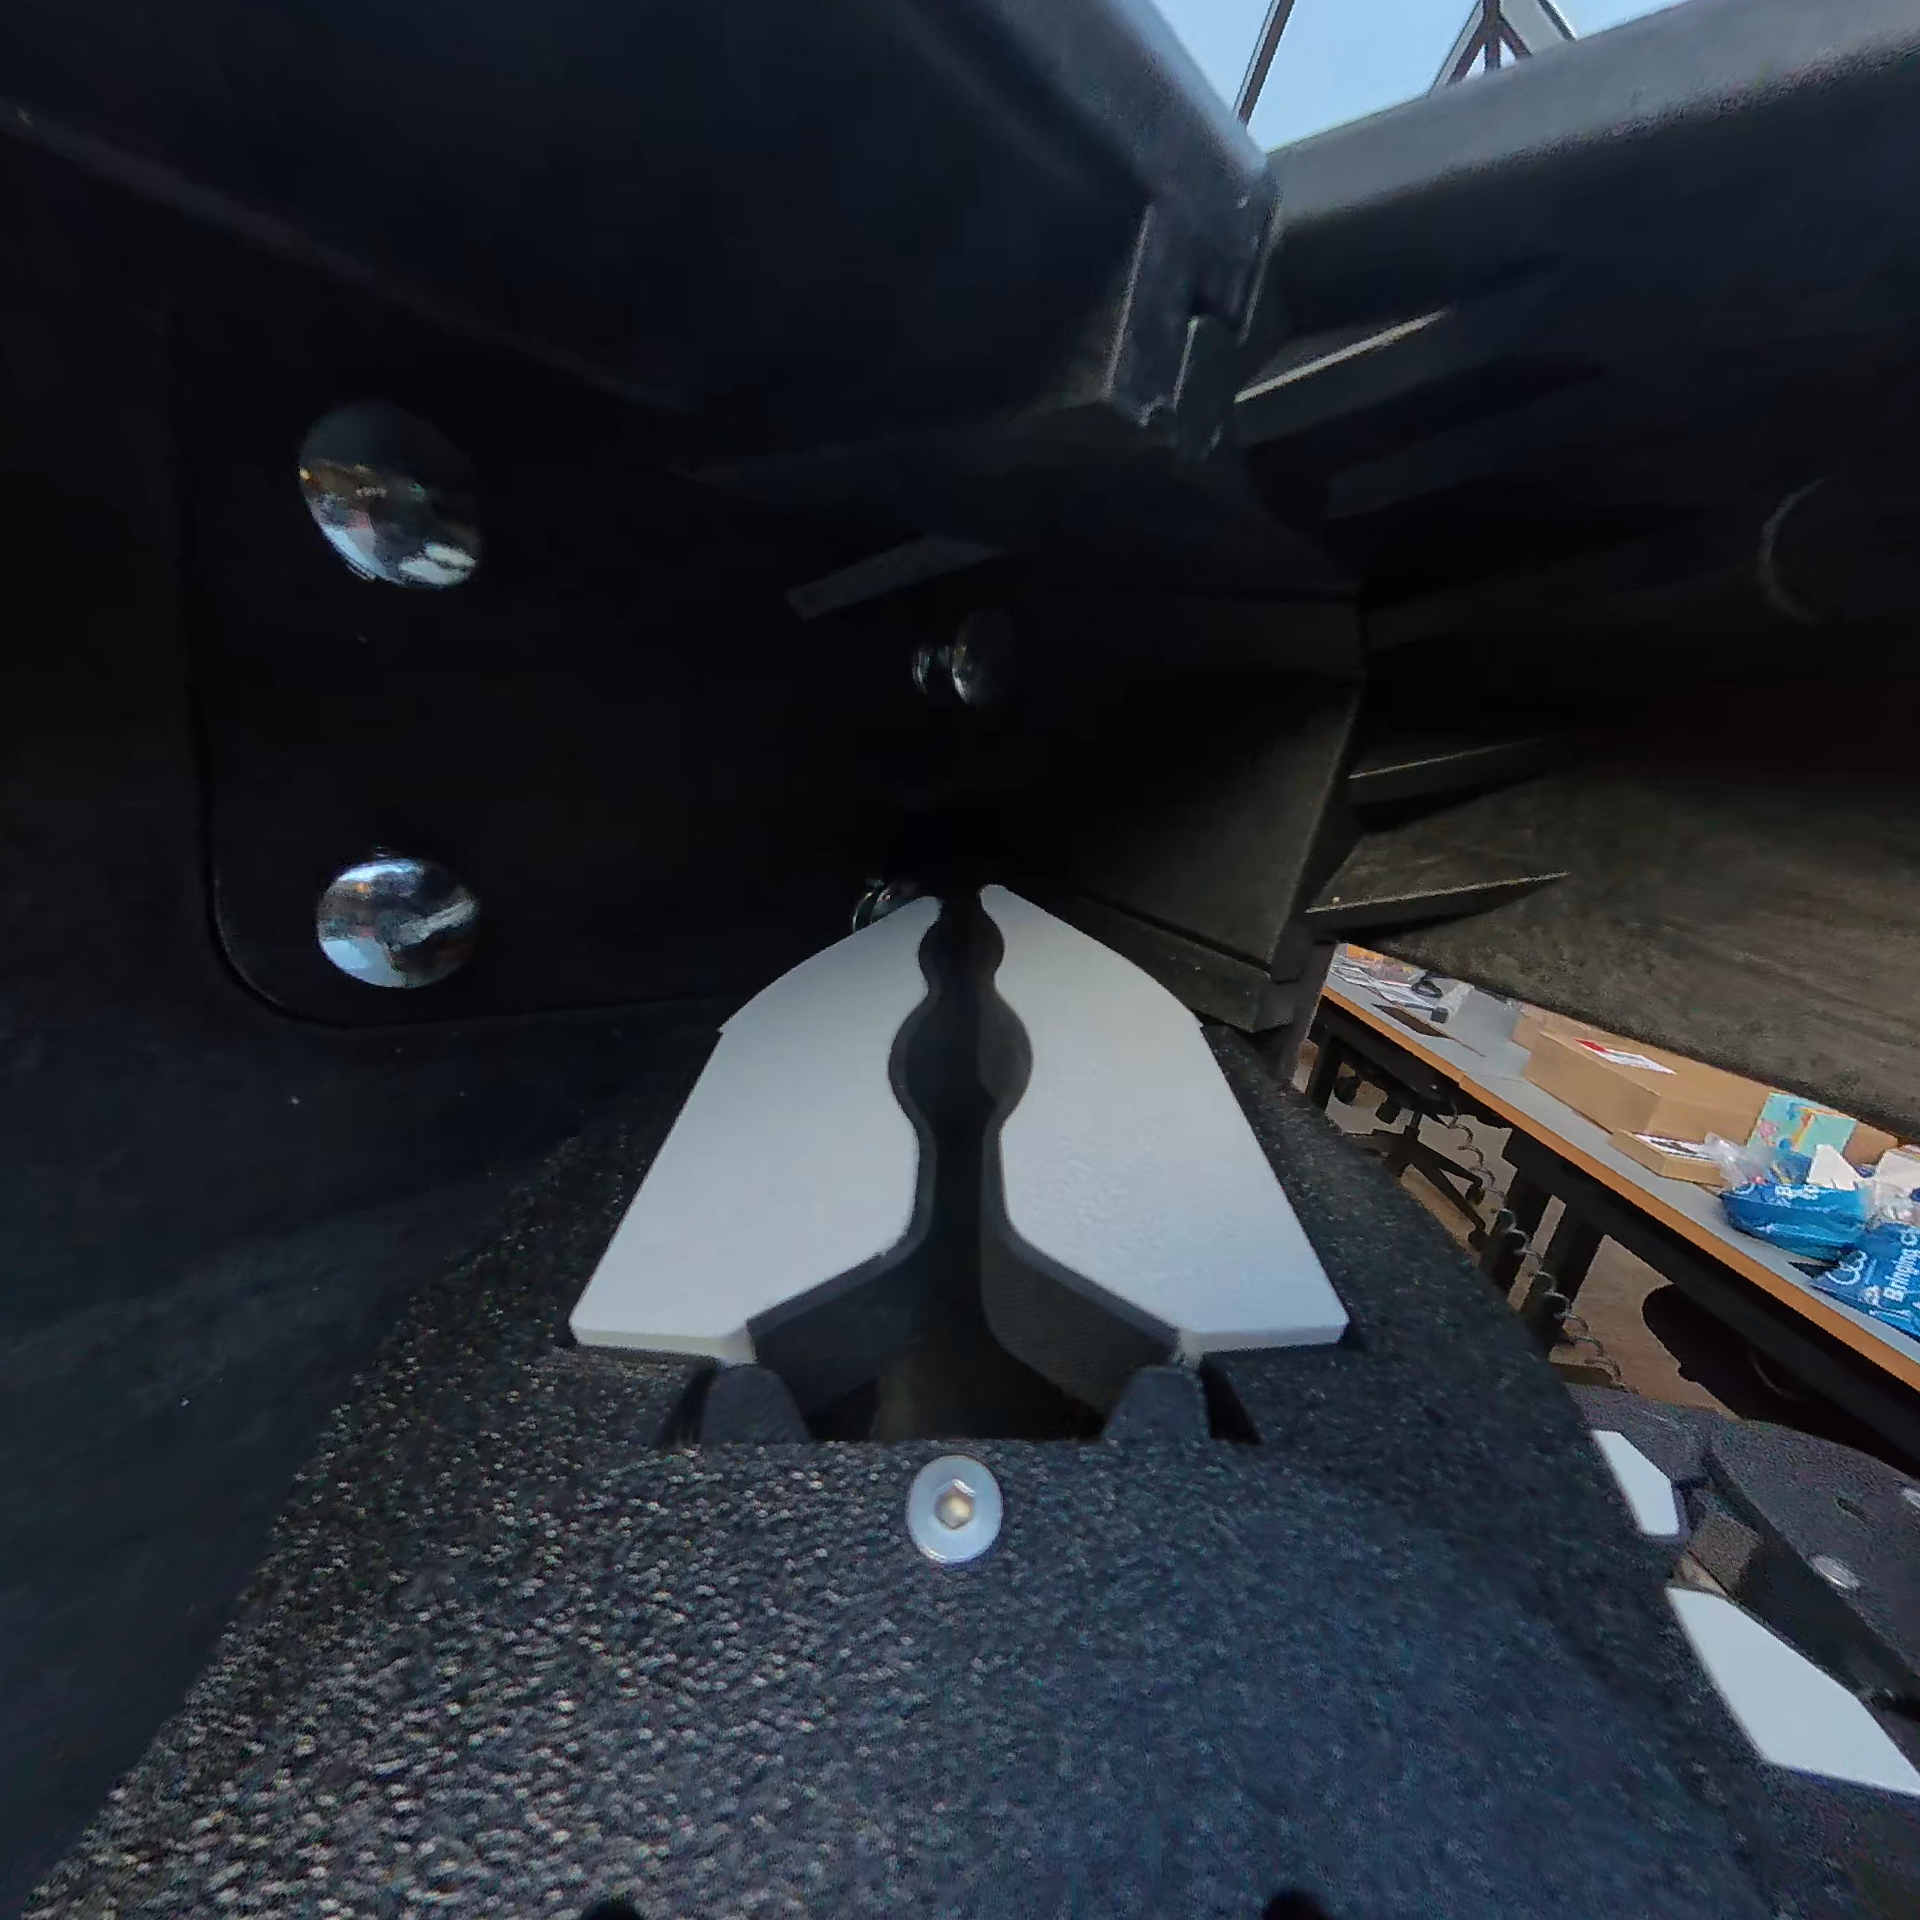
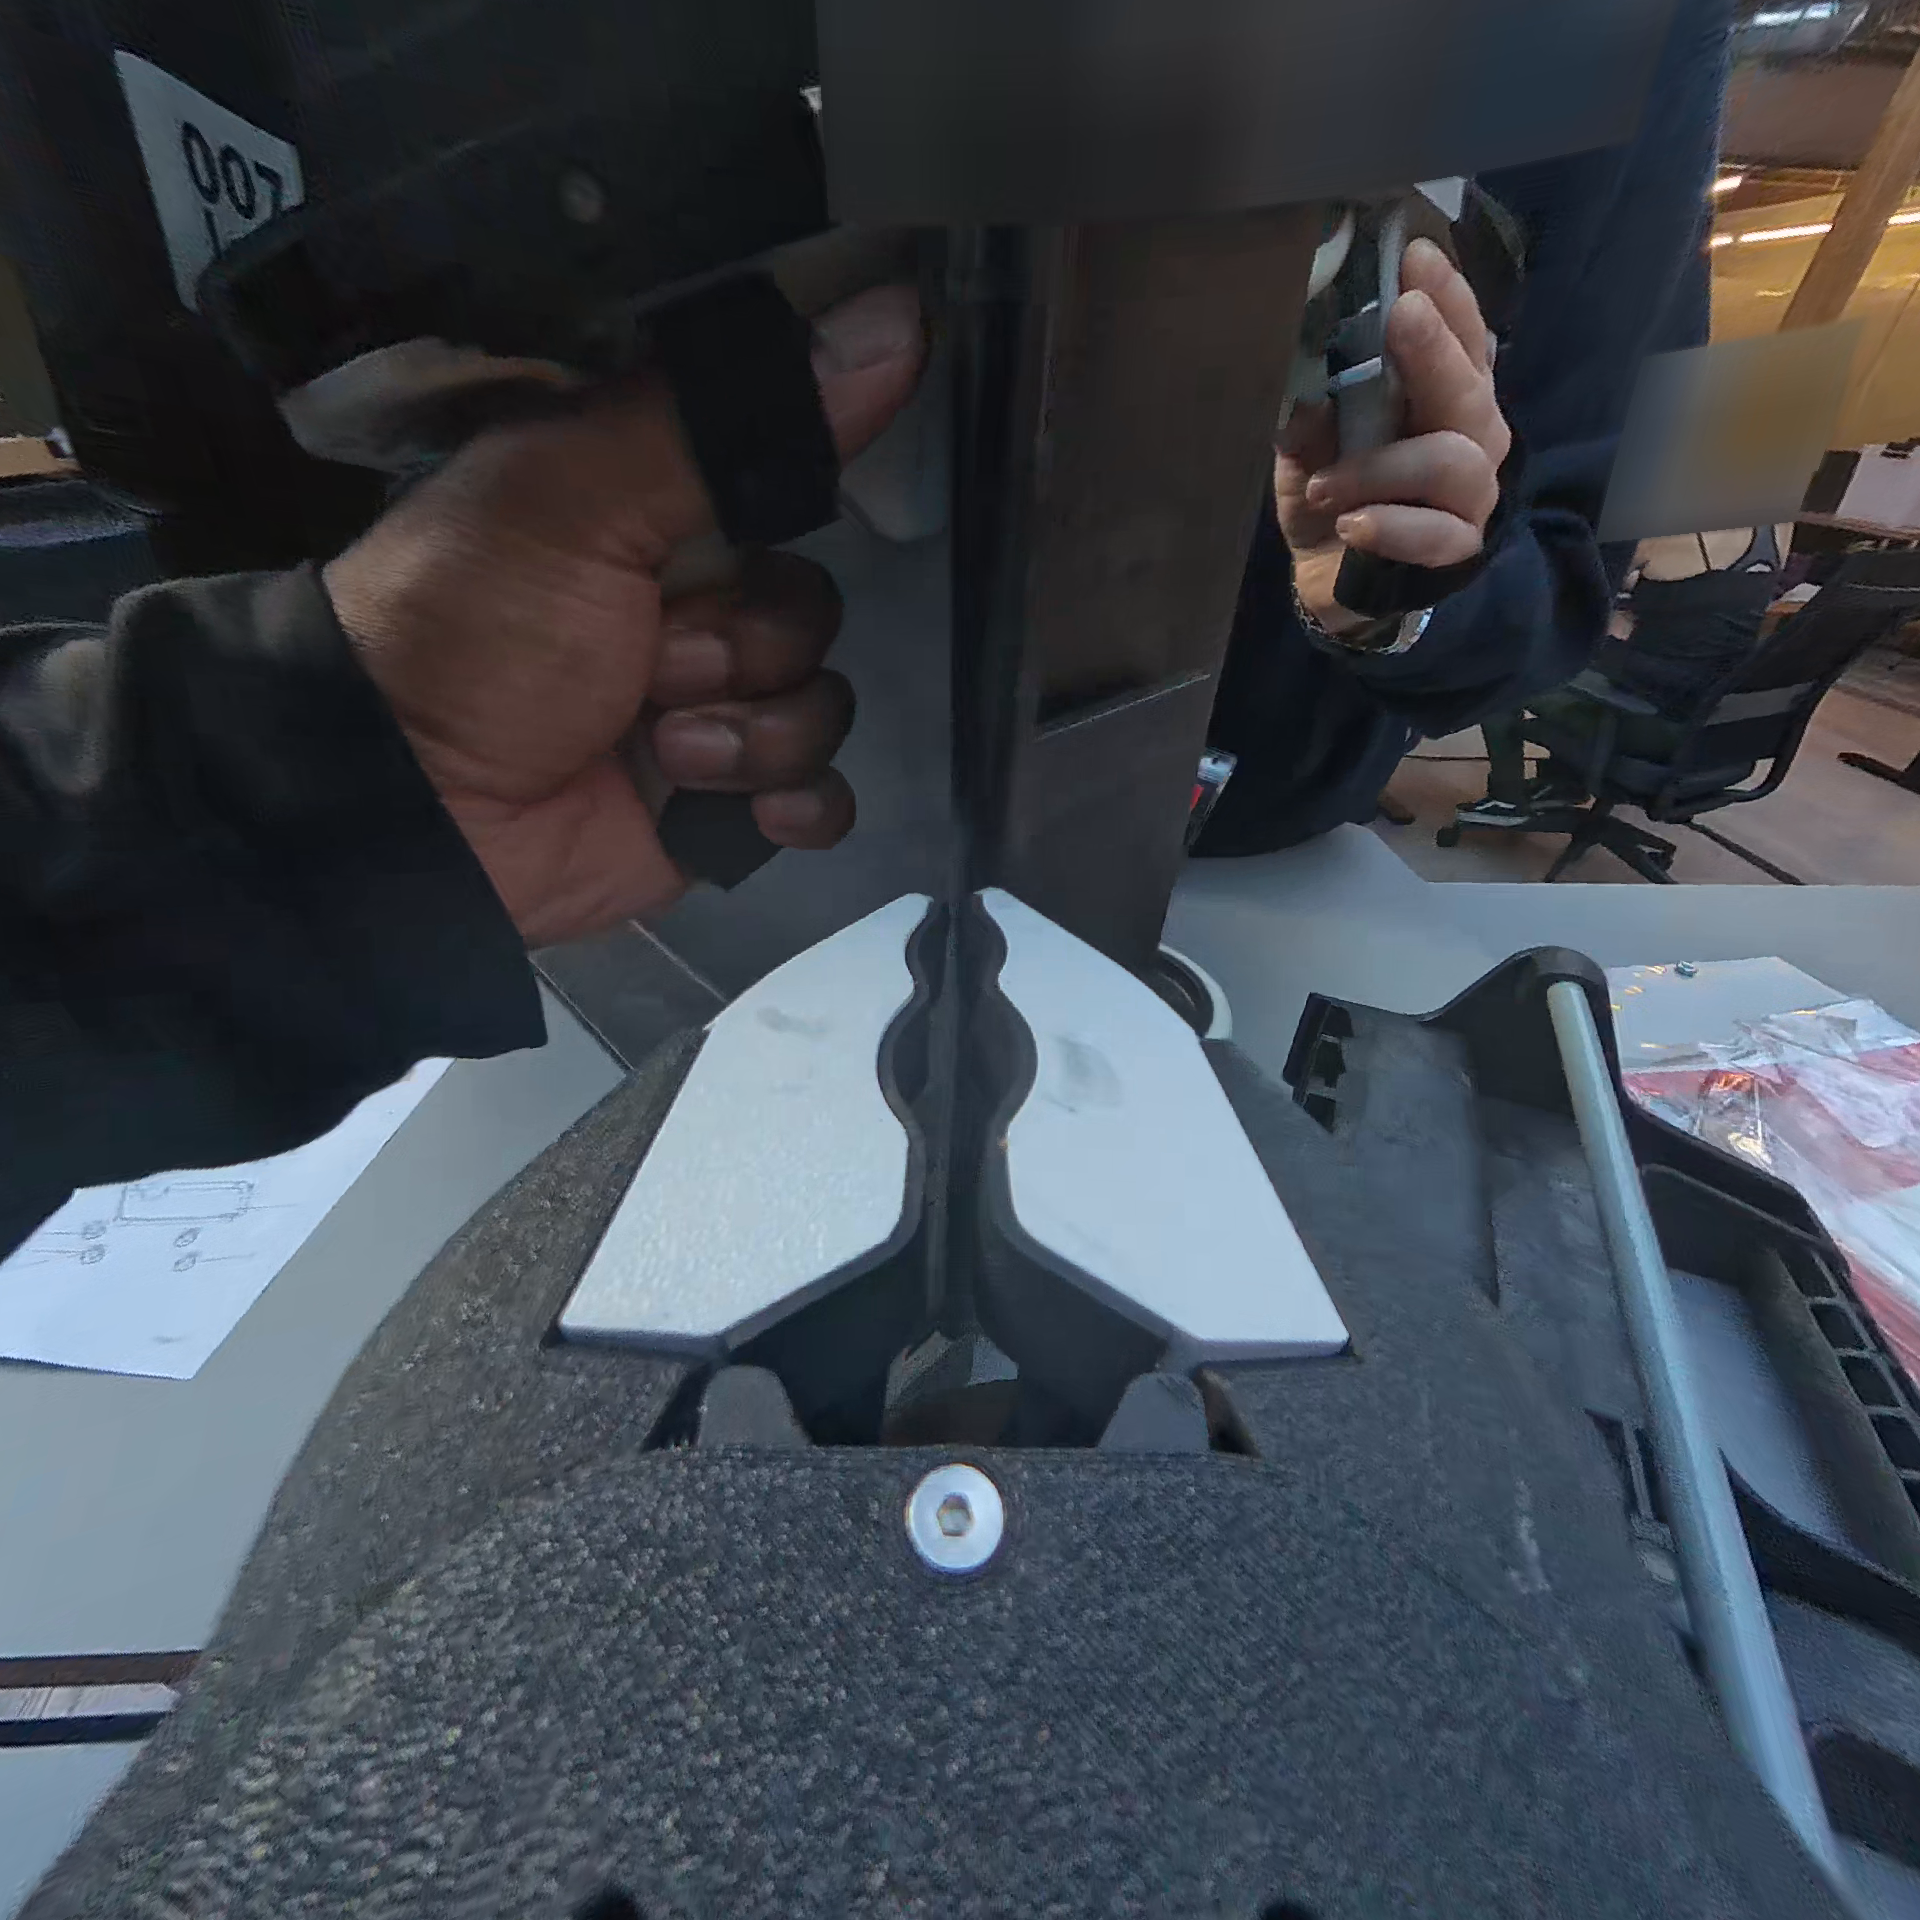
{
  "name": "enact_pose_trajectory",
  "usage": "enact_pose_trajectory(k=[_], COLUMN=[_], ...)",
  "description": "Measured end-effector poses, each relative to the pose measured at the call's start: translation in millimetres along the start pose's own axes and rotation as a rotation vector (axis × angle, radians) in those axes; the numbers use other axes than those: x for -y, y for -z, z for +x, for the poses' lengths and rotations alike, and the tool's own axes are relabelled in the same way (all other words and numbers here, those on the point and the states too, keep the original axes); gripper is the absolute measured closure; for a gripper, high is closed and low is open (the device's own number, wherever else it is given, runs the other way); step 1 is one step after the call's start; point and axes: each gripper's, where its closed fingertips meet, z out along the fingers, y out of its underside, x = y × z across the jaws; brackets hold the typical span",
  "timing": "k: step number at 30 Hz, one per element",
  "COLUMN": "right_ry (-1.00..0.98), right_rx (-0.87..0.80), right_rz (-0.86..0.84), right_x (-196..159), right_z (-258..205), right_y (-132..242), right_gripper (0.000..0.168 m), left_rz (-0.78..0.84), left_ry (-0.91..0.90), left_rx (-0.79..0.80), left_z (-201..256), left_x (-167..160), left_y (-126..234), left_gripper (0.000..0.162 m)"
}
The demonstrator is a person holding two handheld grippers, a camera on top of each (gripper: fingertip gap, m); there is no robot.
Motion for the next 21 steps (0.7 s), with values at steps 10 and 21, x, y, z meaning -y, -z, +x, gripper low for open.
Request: enact_pose_trajectory(k=[10, 21], right_ry=[0.049, 0.073], right_rx=[-0.003, -0.003], right_rz=[-0.027, -0.010], right_x=[-5, 4], right_z=[20, 30], right_y=[4, 3], right_gripper=[0.163, 0.163], left_rz=[0.019, 0.095], left_ry=[0.028, 0.015], left_rx=[-0.044, -0.016], left_z=[4, 2], left_x=[1, 14], left_y=[2, 11], left_gripper=[0.160, 0.160])
